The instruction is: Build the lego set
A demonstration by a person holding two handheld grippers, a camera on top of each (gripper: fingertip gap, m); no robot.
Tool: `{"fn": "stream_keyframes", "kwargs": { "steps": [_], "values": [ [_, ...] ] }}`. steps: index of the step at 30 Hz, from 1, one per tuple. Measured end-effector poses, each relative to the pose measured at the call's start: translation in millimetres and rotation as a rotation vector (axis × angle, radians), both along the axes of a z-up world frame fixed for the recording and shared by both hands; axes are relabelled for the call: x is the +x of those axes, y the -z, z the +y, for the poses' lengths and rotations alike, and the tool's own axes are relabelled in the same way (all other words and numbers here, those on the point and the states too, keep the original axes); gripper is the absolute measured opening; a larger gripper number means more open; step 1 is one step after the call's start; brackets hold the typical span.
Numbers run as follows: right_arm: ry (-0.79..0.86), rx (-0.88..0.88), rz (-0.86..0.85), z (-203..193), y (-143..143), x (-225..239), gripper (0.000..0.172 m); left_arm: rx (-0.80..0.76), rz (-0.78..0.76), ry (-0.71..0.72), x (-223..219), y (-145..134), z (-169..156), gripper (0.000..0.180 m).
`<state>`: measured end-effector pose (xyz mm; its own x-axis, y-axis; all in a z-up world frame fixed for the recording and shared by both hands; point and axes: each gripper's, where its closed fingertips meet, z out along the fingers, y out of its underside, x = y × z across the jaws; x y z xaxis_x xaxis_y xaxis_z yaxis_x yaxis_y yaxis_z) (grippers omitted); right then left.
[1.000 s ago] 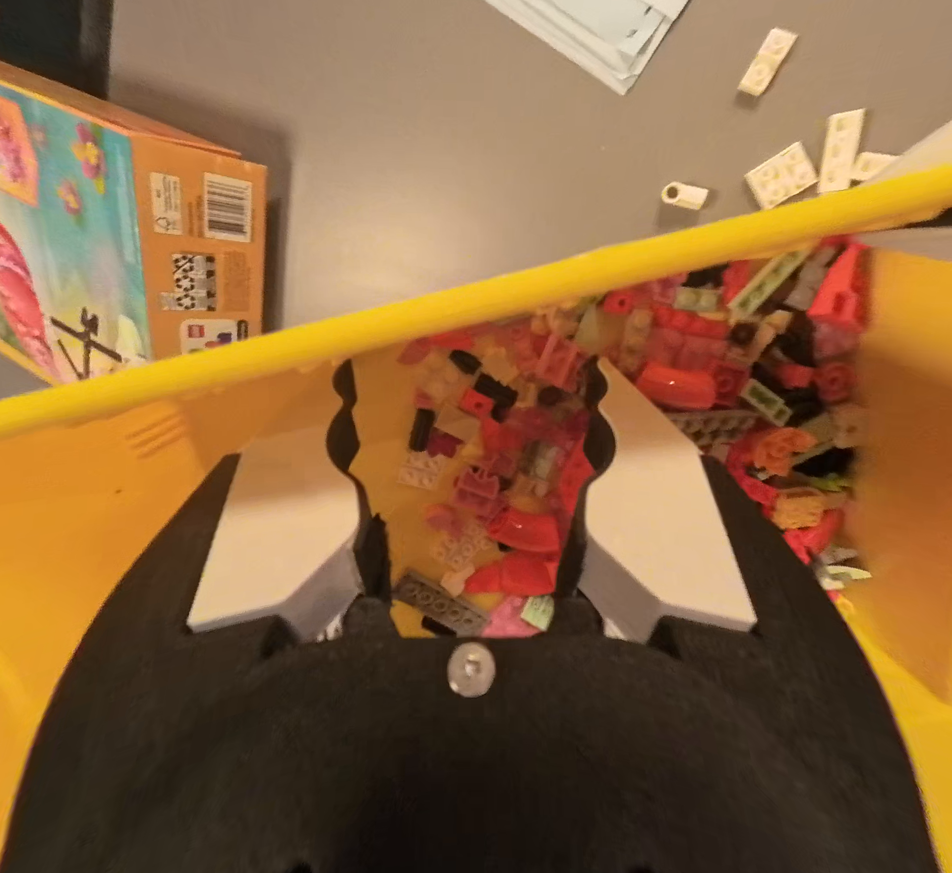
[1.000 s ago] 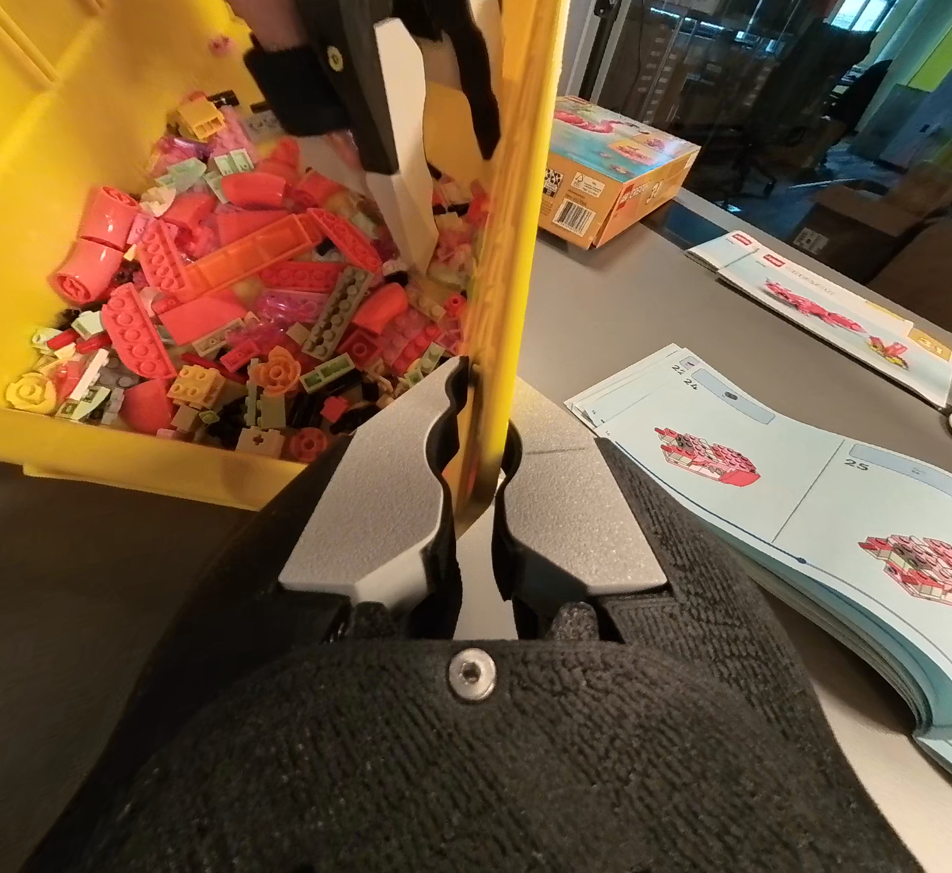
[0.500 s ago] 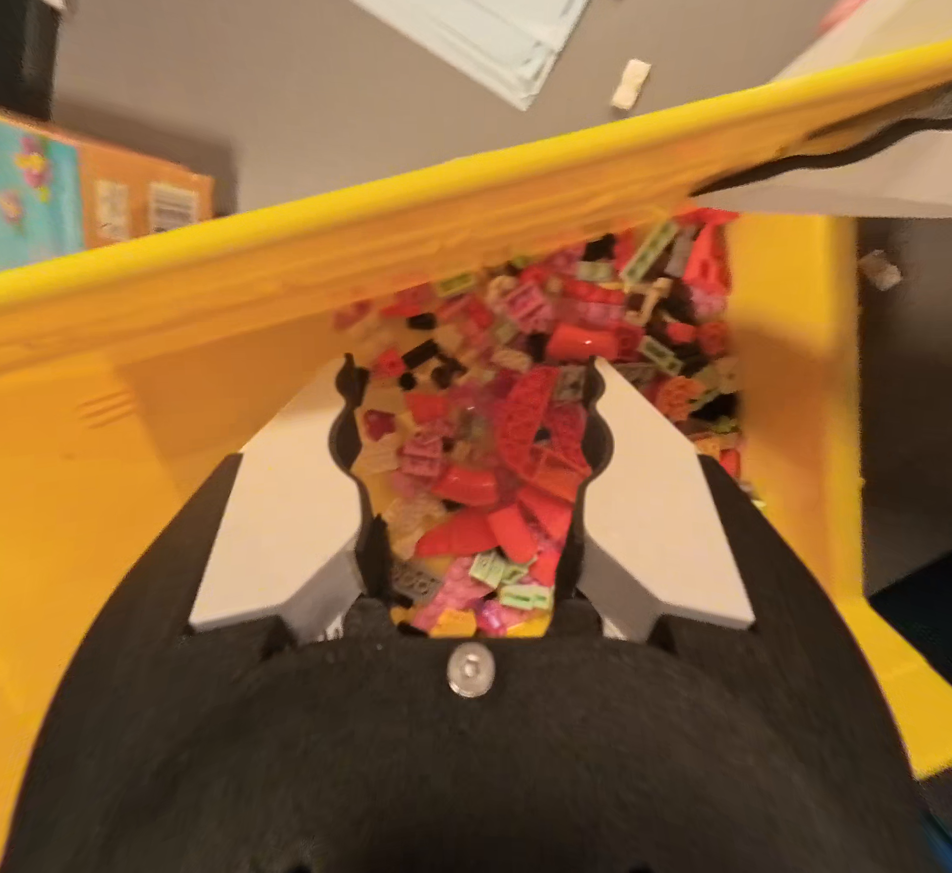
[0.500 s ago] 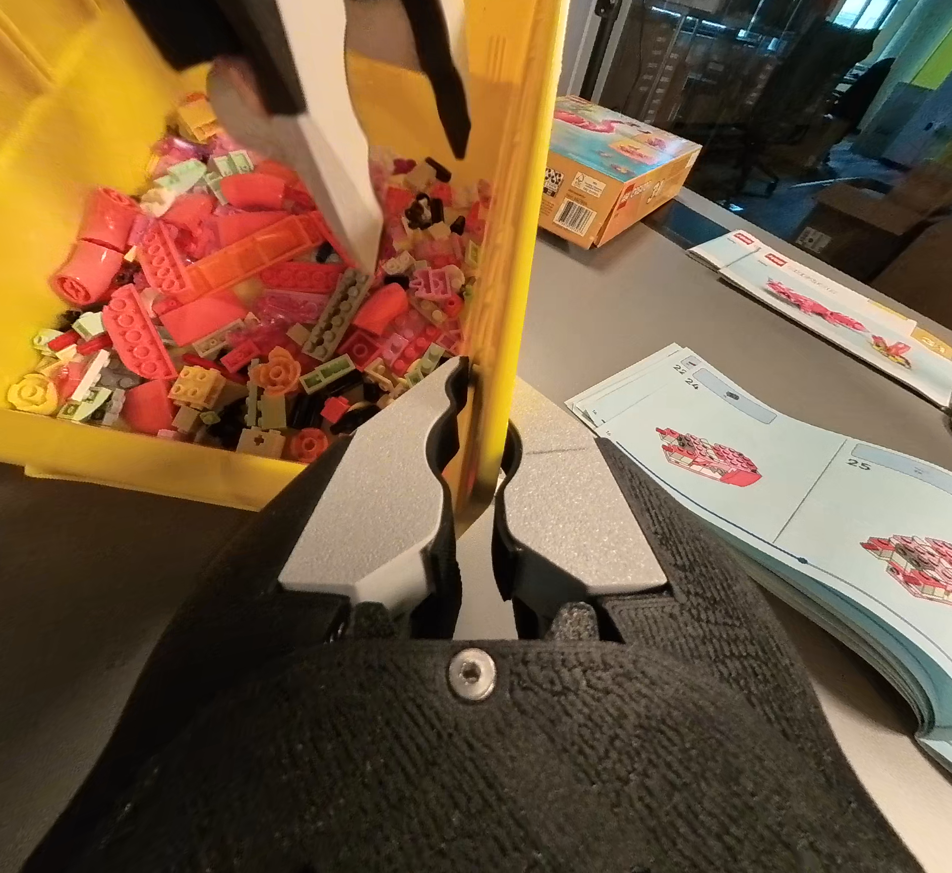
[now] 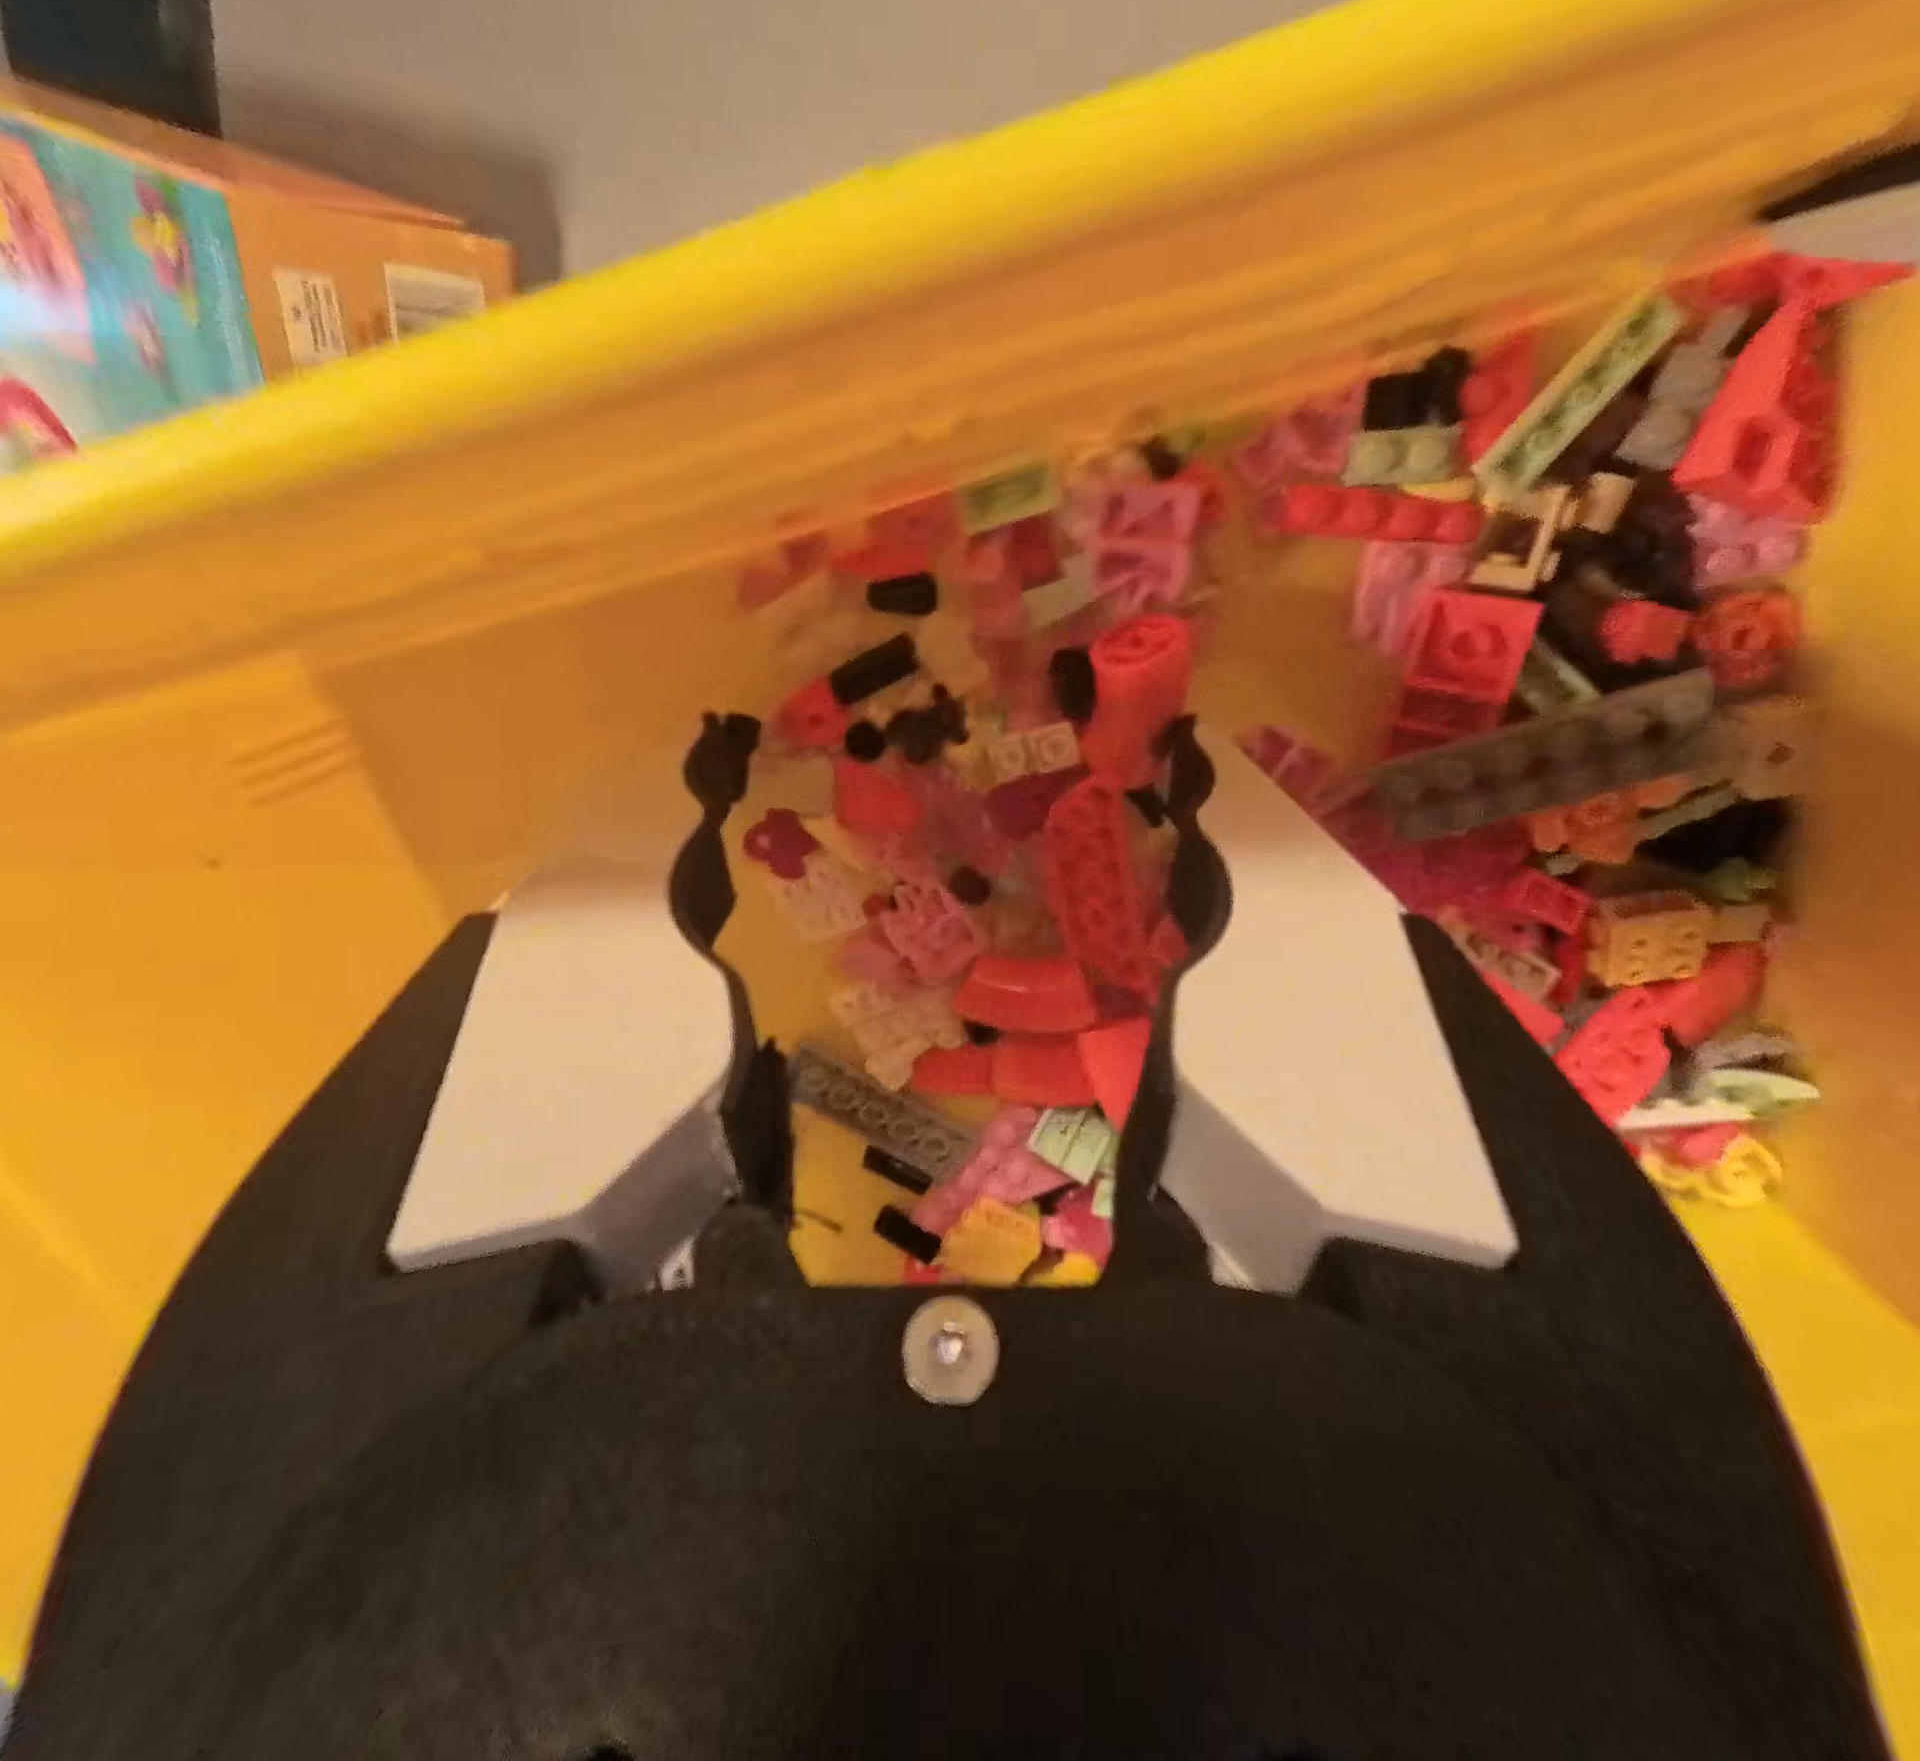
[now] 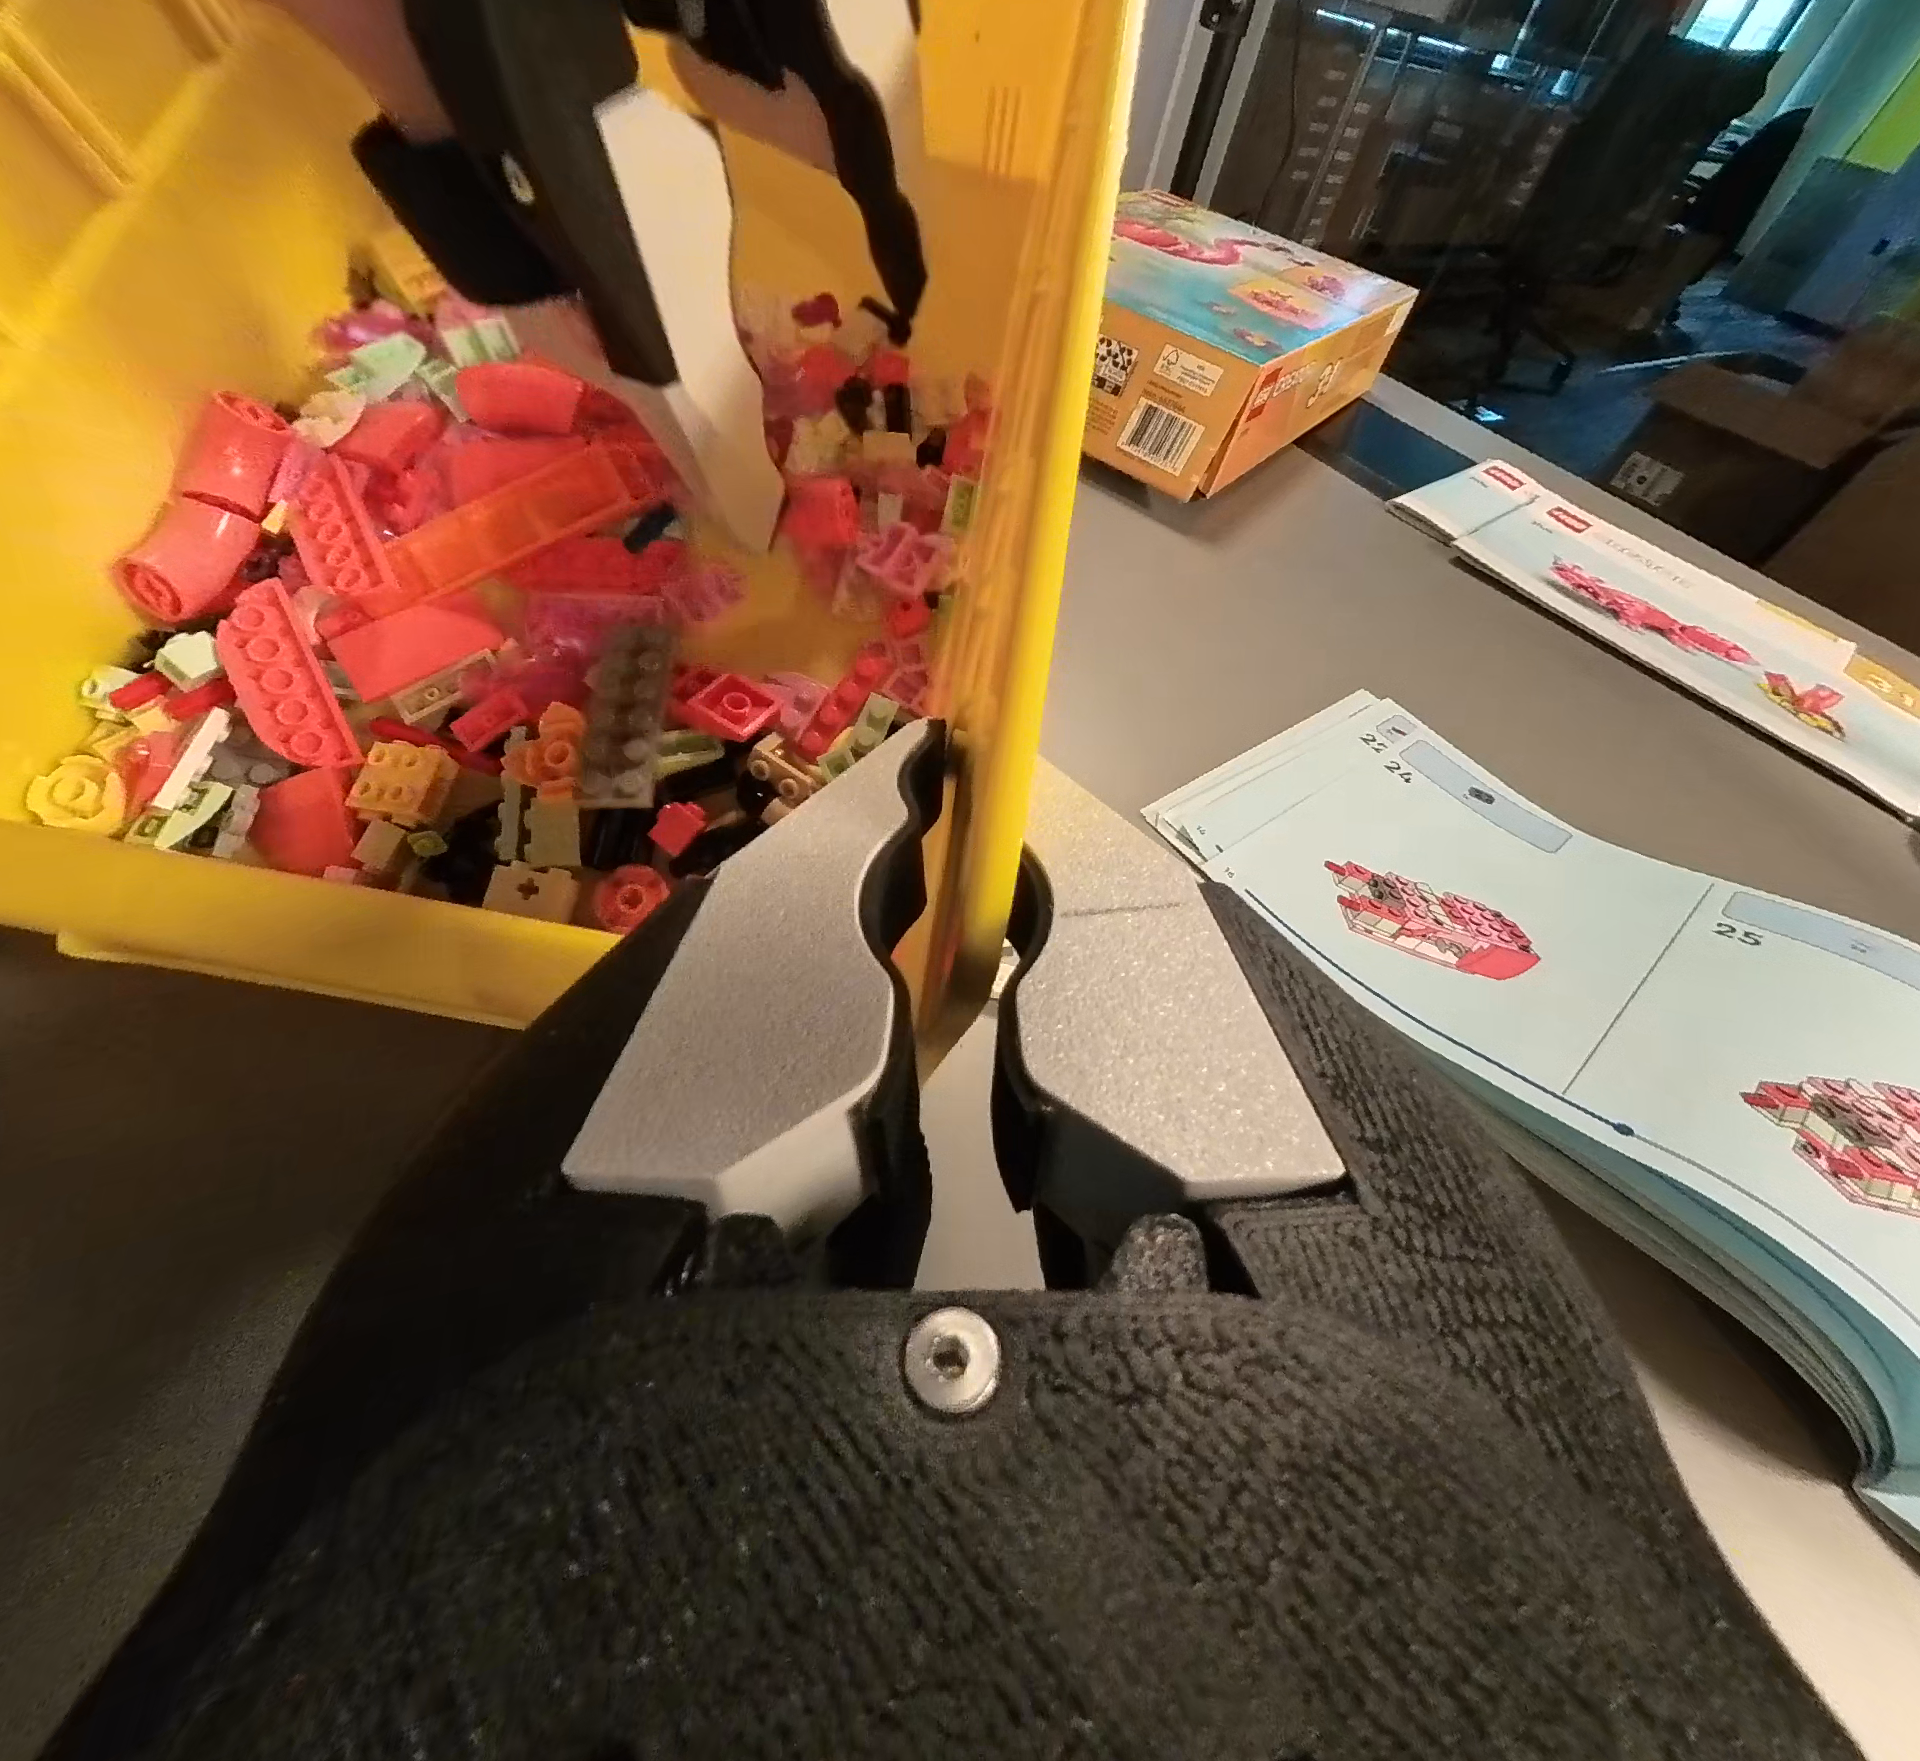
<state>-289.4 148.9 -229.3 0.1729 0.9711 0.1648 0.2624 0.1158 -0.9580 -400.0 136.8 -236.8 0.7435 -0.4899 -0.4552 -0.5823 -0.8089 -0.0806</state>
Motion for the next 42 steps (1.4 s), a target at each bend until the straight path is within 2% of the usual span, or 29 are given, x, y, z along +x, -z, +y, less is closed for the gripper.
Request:
{"fn": "stream_keyframes", "kwargs": {
  "steps": [4, 9, 17, 19, 22, 24, 28, 30, 32, 35, 38, 42],
  "values": [
    [0.000, -0.001, 0.000, 0, 0, 0, 0.003, 0.007, -0.005, -0.064, -21, -9, -5, 0.086],
    [0.000, 0.000, 0.000, 0, 0, 0, 0.003, 0.047, 0.084, -0.105, -53, -31, -11, 0.075],
    [0.001, 0.002, 0.000, 0, 0, 0, 0.003, 0.044, -0.113, -0.097, -26, -45, -27, 0.070],
    [0.001, 0.002, 0.000, 0, 0, 0, 0.003, 0.010, -0.102, -0.084, -22, -44, -34, 0.066],
    [0.001, 0.002, 0.000, 0, 0, 0, 0.003, -0.047, -0.093, -0.057, -17, -40, -42, 0.049],
    [0.001, 0.001, 0.000, 0, 0, 0, 0.003, -0.096, -0.186, -0.034, 0, -32, -47, 0.035],
    [0.001, 0.002, 0.000, -1, 0, 0, 0.003, -0.200, -0.441, 0.031, 53, -14, -58, 0.019],
    [0.001, 0.002, 0.000, 0, 0, 0, 0.003, -0.251, -0.426, 0.059, 64, 0, -65, 0.013],
    [0.001, 0.002, 0.000, 0, 0, 0, 0.003, -0.272, -0.303, 0.115, 59, 13, -68, 0.009],
    [0.001, 0.002, -0.001, -1, 0, 0, 0.003, -0.262, -0.183, 0.159, 50, 22, -64, 0.013],
    [0.001, 0.001, -0.001, -1, 0, 0, 0.003, -0.267, -0.220, 0.159, 53, 22, -62, 0.019],
    [0.000, -0.002, 0.000, -1, 0, 0, 0.003, -0.347, -0.222, 0.300, 59, 23, -74, 0.045]
  ]
}}
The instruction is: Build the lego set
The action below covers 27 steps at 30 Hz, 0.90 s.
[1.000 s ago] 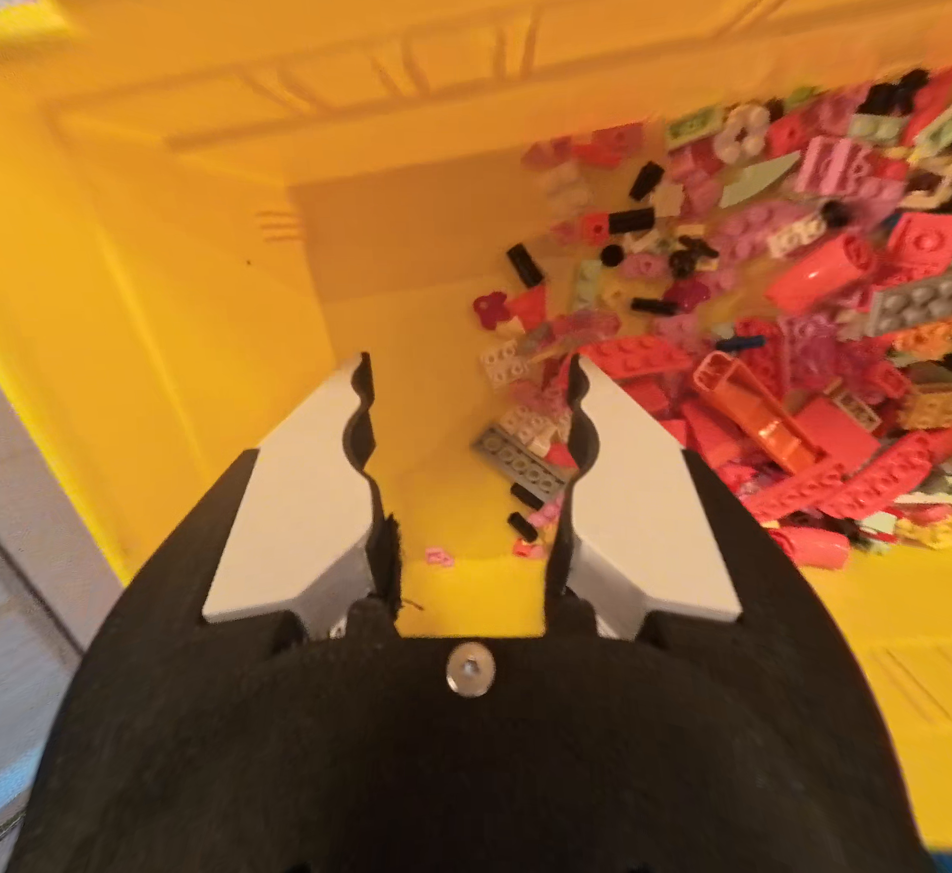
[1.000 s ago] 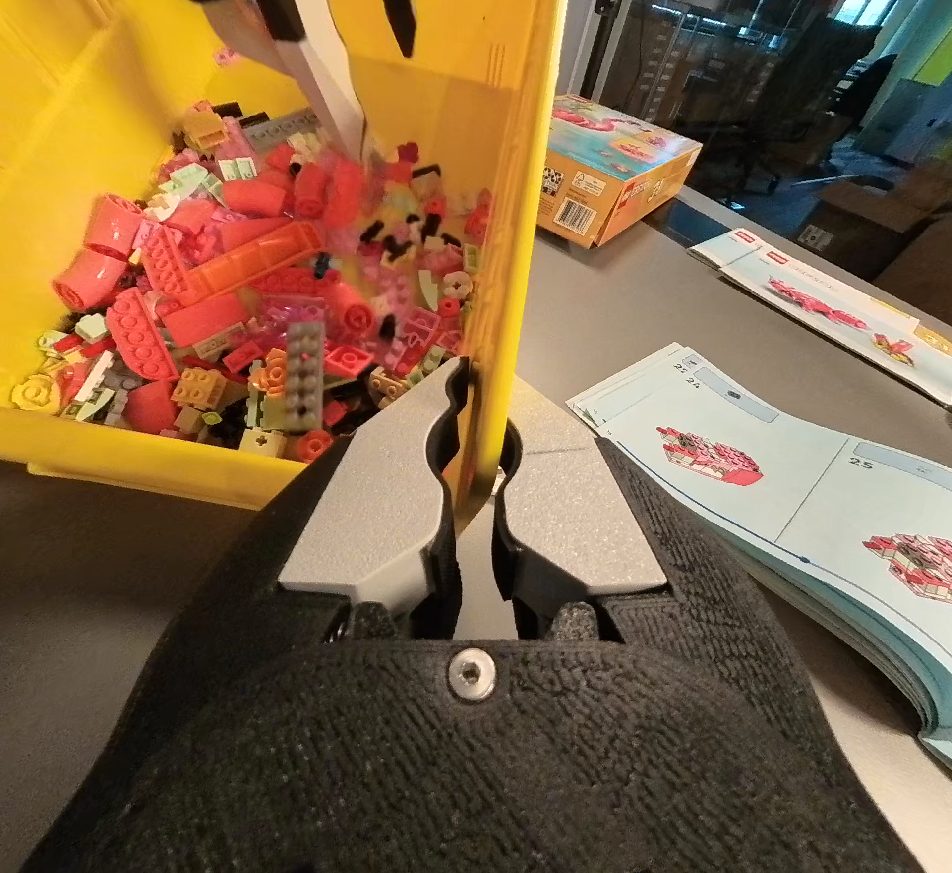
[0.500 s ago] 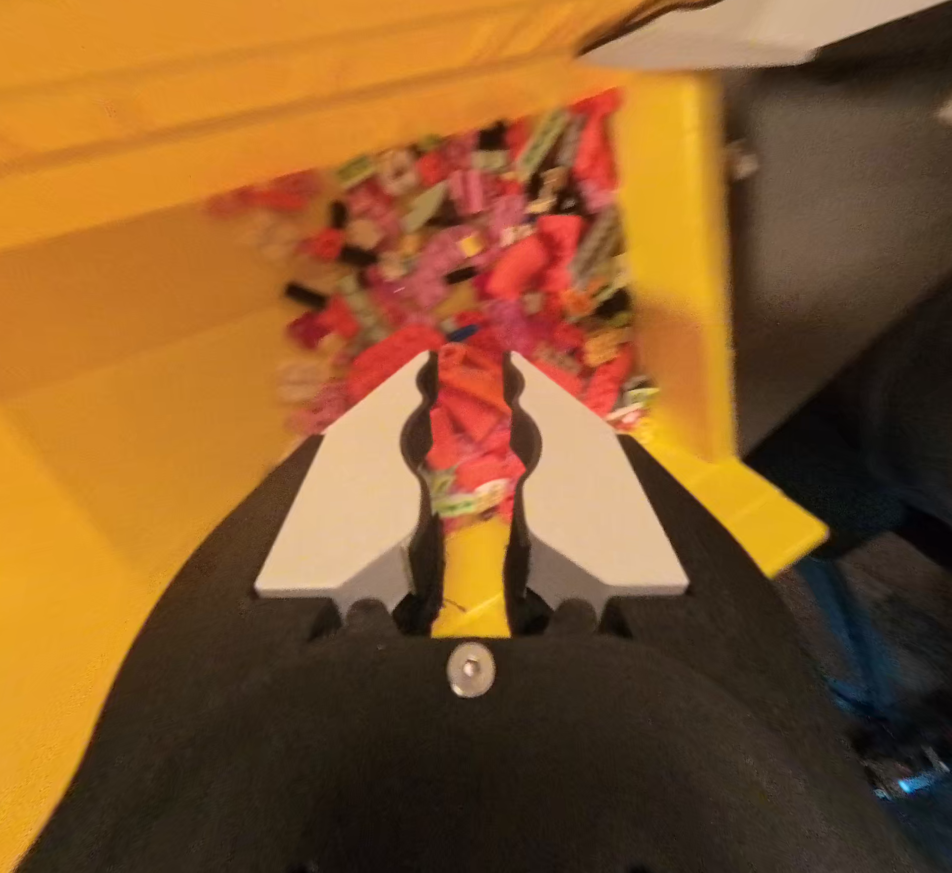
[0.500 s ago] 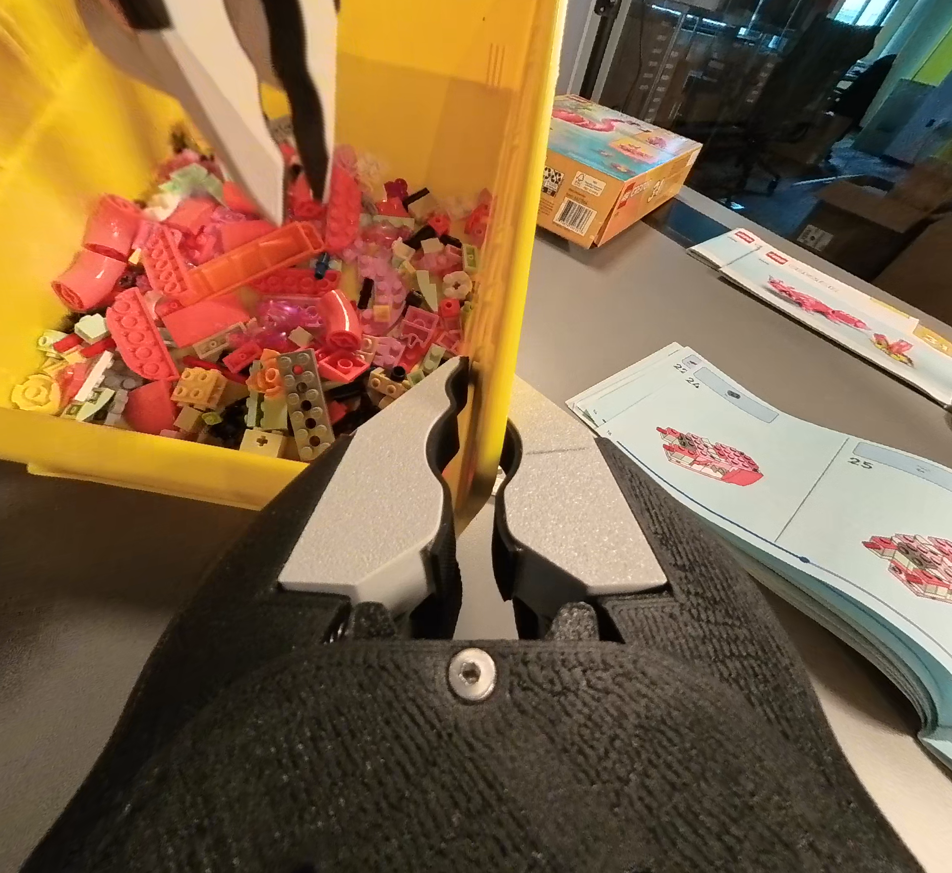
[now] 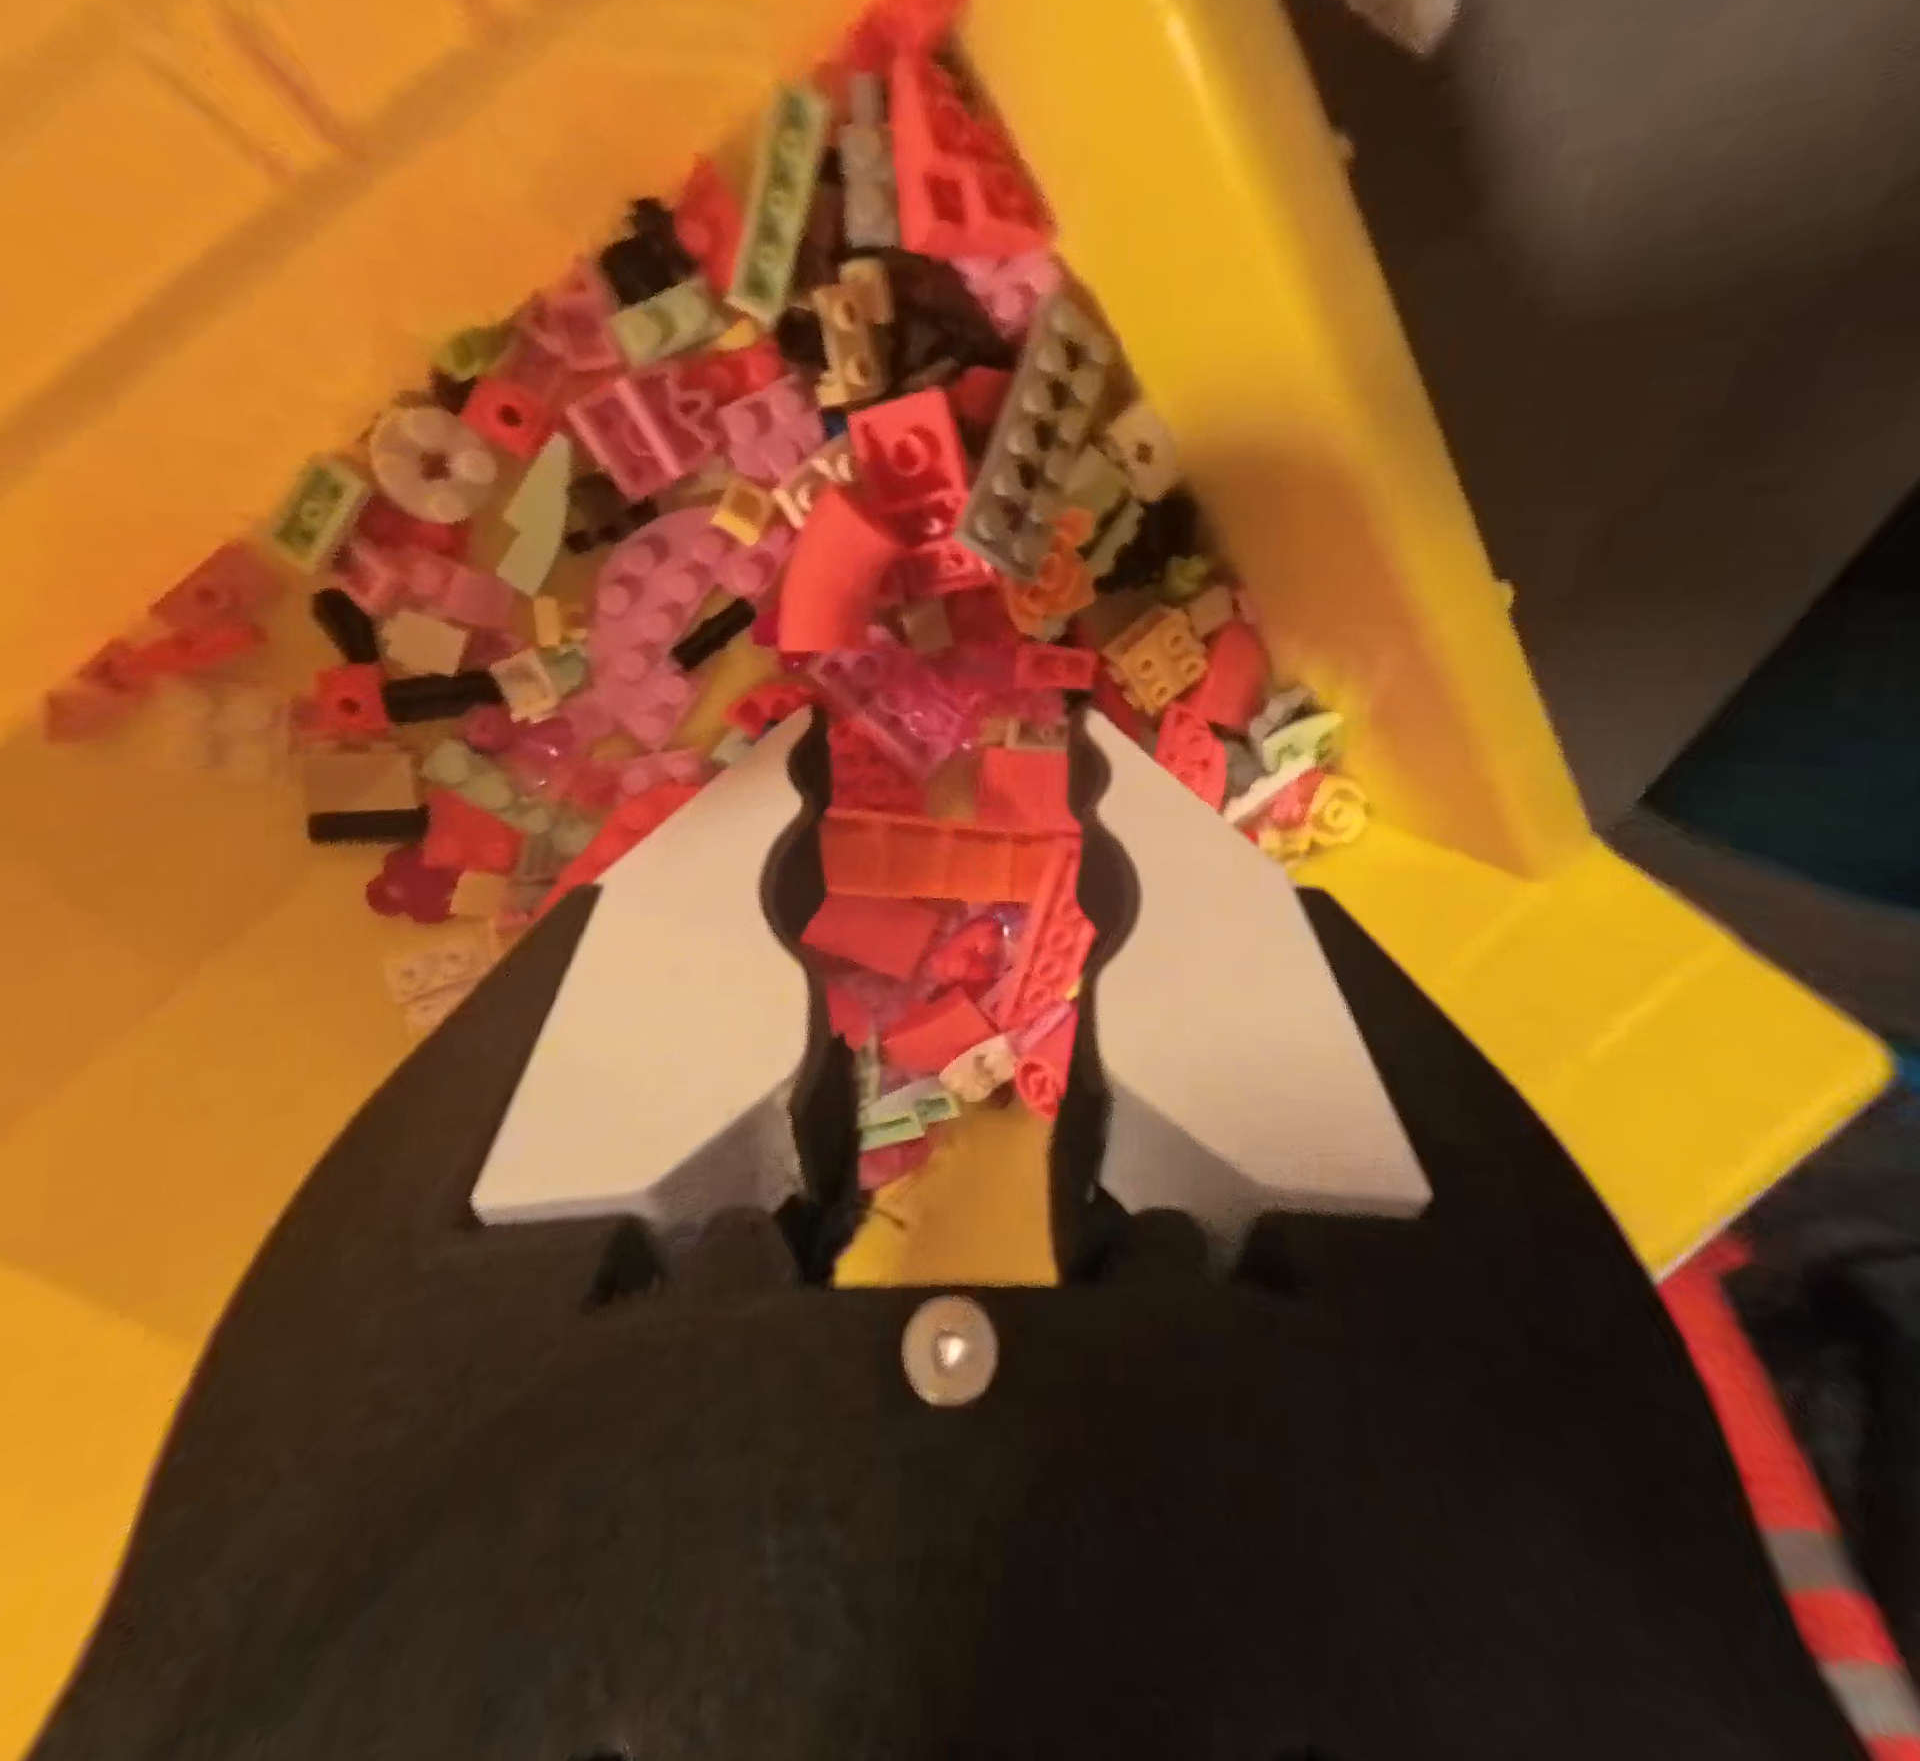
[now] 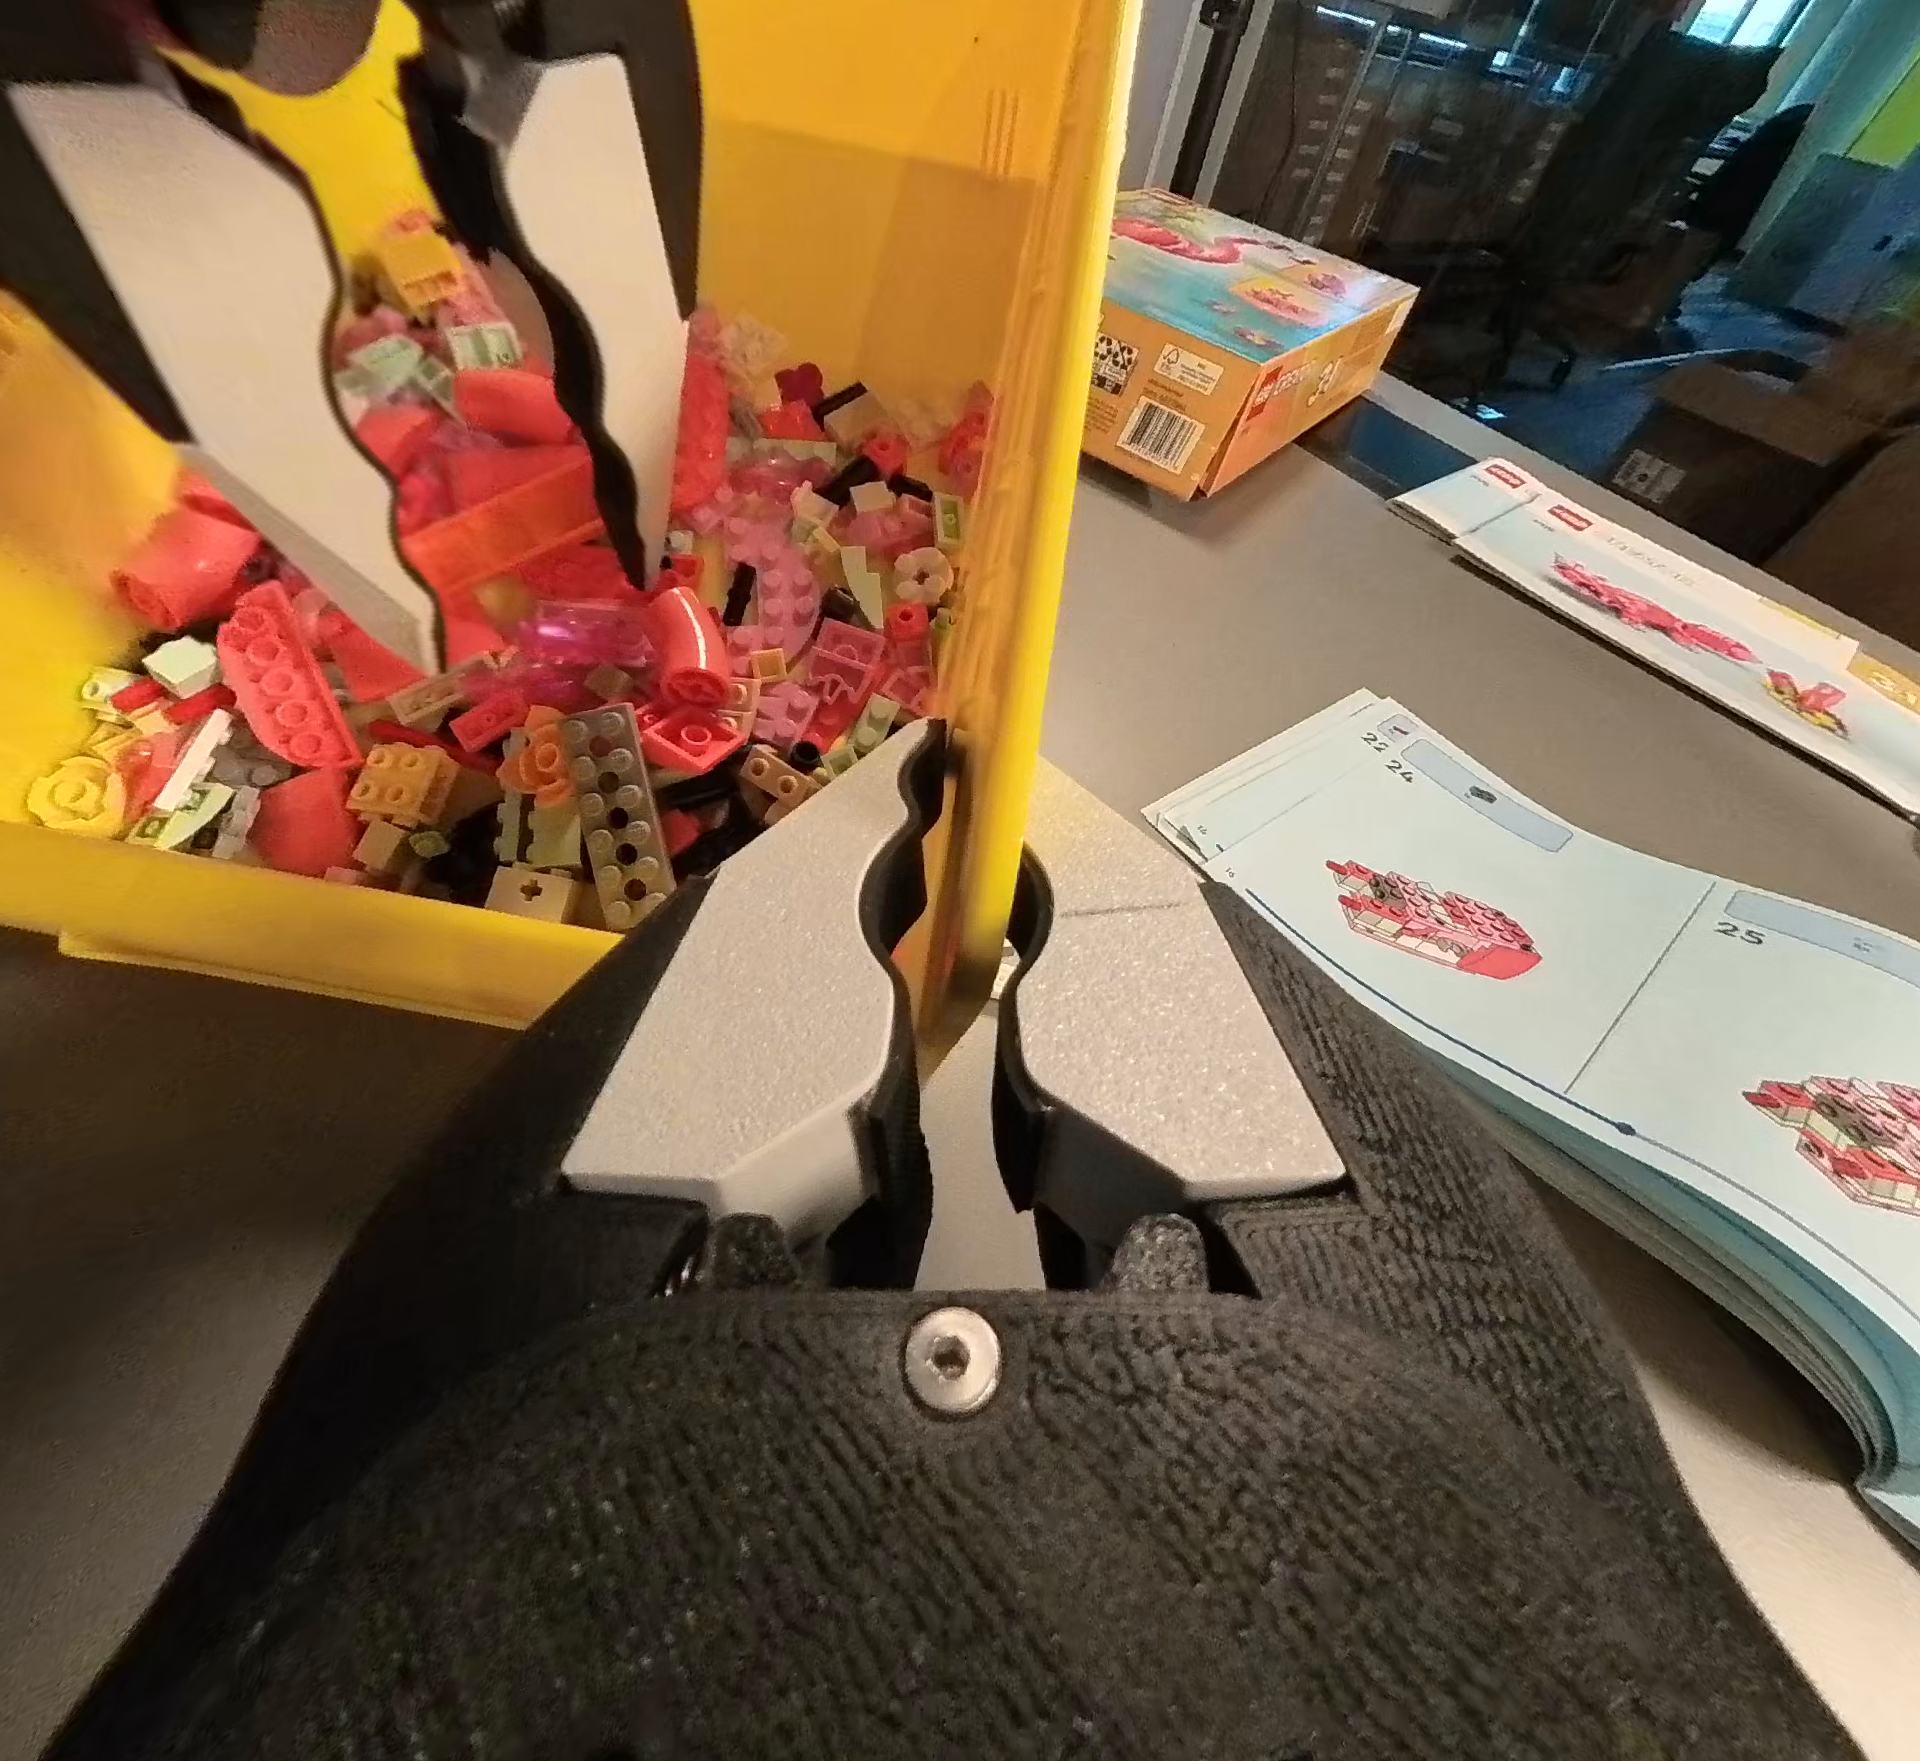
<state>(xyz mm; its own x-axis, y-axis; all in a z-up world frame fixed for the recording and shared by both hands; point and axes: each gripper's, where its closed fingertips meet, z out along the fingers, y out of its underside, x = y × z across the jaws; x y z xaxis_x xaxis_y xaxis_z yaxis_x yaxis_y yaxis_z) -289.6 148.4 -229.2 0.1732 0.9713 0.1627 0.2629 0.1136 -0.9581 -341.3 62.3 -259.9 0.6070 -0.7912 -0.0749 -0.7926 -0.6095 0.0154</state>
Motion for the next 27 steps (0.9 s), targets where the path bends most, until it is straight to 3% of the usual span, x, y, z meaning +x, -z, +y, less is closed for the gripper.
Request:
{"fn": "stream_keyframes", "kwargs": {
  "steps": [3, 7, 13, 17, 25, 27],
  "values": [
    [0.001, 0.000, 0.000, 0, 0, 0, 0.003, 0.025, 0.057, 0.139, -3, 1, 0, 0.060],
    [0.001, 0.001, 0.000, 0, 0, 0, 0.003, 0.093, 0.037, 0.363, 3, 1, 3, 0.051],
    [0.000, -0.001, 0.000, 0, 0, 0, 0.003, 0.047, -0.002, 0.415, -4, -3, 8, 0.038],
    [-0.002, -0.005, 0.000, 0, 0, 0, 0.003, 0.034, 0.080, 0.498, -16, -3, 14, 0.030],
    [-0.005, -0.010, 0.001, 1, 0, 0, 0.003, 0.012, 0.052, 0.628, -1, 5, 11, 0.031],
    [-0.007, -0.015, 0.002, 1, 0, 0, 0.003, -0.011, 0.032, 0.605, 0, 6, 10, 0.035]
  ]
}}
